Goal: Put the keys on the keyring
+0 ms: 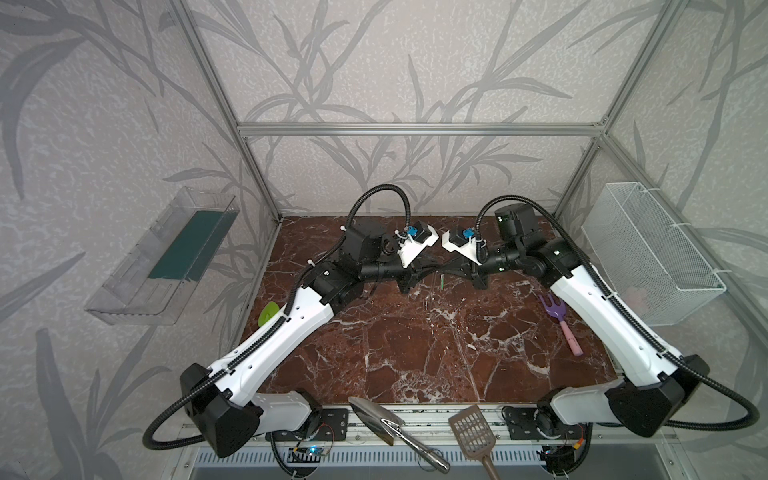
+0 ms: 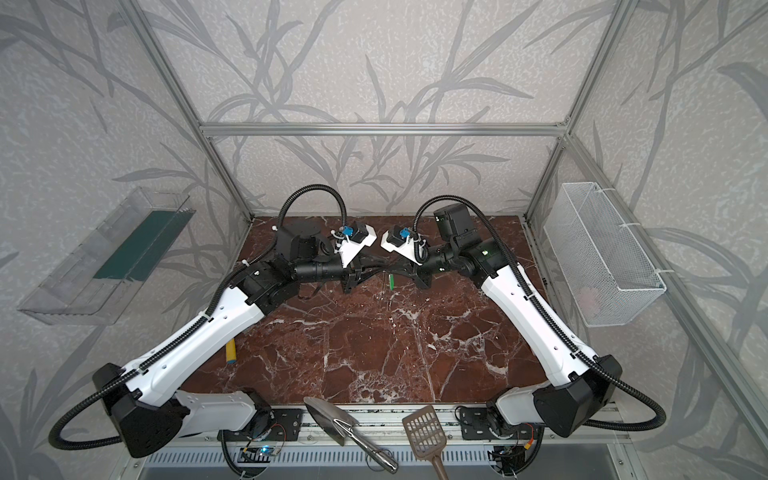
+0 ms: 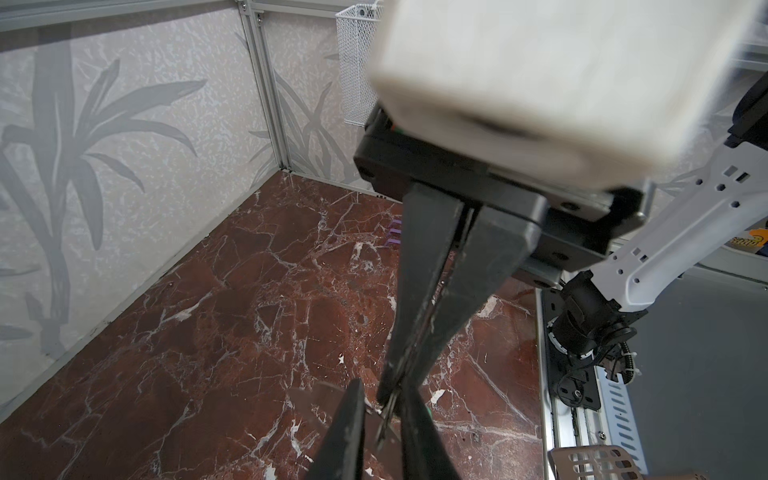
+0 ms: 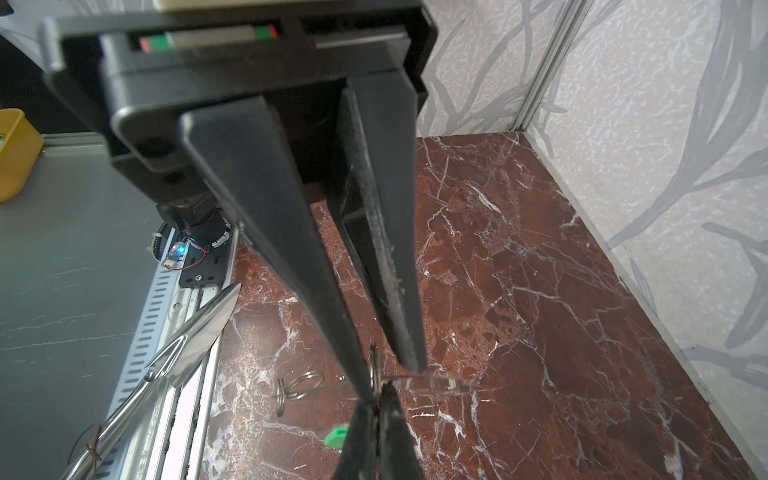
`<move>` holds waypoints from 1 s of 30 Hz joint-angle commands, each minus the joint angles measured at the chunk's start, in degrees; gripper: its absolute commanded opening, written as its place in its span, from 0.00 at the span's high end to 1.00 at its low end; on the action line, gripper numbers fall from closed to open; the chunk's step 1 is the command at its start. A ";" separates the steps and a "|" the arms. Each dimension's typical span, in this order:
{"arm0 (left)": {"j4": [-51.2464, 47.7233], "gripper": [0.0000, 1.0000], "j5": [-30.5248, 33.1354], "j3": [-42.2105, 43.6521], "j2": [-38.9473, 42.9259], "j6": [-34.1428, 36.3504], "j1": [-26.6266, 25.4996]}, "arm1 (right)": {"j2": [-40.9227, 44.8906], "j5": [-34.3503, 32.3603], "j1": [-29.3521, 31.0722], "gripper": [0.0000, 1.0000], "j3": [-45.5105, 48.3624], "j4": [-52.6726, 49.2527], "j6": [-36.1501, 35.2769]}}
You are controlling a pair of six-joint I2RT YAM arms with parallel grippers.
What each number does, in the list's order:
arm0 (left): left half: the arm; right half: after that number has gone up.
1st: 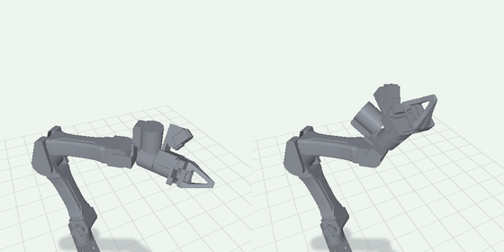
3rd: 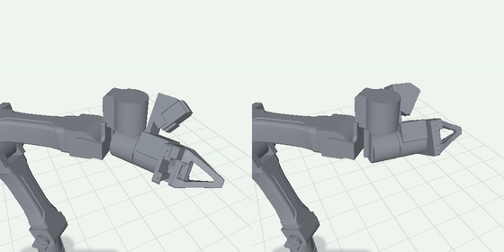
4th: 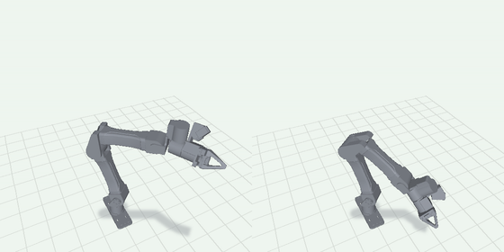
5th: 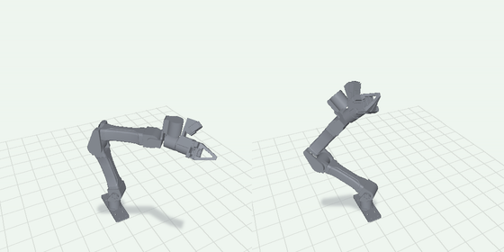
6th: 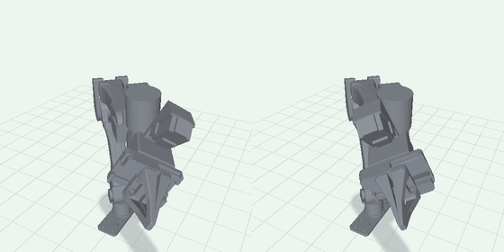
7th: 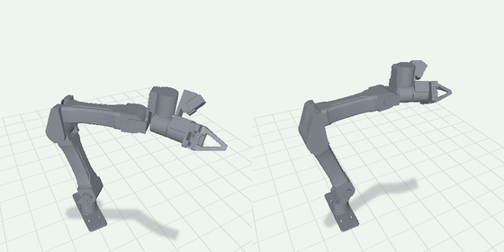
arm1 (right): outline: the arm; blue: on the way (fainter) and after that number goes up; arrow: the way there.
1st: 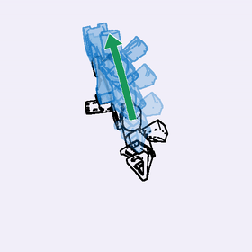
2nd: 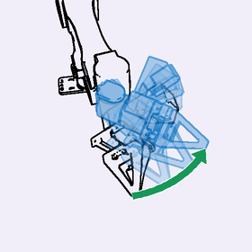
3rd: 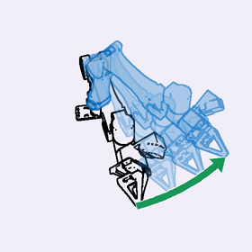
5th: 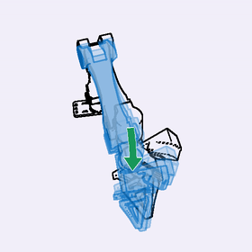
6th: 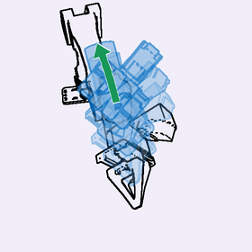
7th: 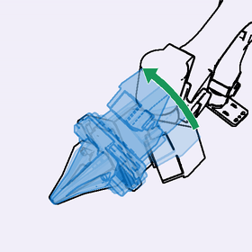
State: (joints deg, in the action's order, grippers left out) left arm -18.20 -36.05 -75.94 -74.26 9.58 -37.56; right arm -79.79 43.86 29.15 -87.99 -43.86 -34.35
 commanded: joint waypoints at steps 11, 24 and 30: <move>-2.49 0.93 0.61 -2.45 -0.98 1.93 -0.32 | 2.09 2.15 0.20 1.00 1.10 5.03 2.41; 15.52 1.00 6.91 6.26 2.76 -3.19 -0.26 | 5.09 -3.40 0.12 0.82 8.18 15.88 11.52; 35.15 1.00 12.33 16.05 6.16 -8.00 -0.24 | 9.71 -13.09 0.12 0.72 17.47 31.27 21.62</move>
State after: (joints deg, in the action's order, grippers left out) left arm 2.70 -27.51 -61.69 -70.78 4.71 -37.71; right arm -72.64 36.01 29.06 -72.60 -22.68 -19.22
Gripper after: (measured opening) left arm 0.047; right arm 0.279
